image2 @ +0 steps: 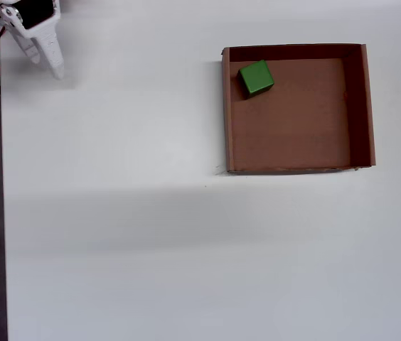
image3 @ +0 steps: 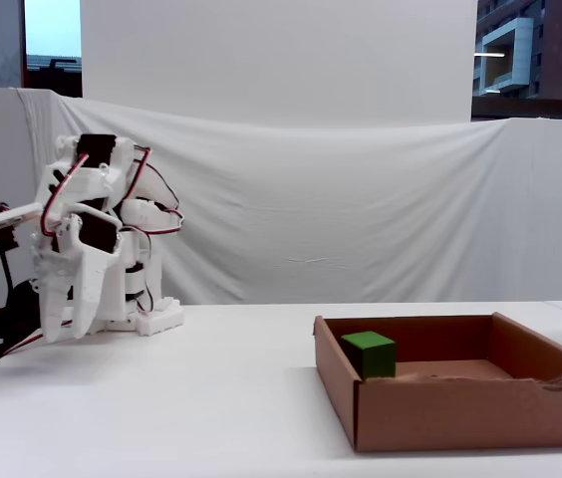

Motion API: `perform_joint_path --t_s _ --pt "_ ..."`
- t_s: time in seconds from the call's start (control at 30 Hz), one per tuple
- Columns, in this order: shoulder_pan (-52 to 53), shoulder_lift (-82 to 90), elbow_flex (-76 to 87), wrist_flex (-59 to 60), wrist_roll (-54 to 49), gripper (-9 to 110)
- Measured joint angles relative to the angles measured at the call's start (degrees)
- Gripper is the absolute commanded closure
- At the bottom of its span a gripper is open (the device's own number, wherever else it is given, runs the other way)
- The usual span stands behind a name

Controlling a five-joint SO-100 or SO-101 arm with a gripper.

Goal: Grasp a green cube and put it in a box.

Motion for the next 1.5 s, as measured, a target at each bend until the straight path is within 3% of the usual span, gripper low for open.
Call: perform_joint_path --t_s 1.5 --pt "1.1 0.1 0.0 0.1 0.0 81"
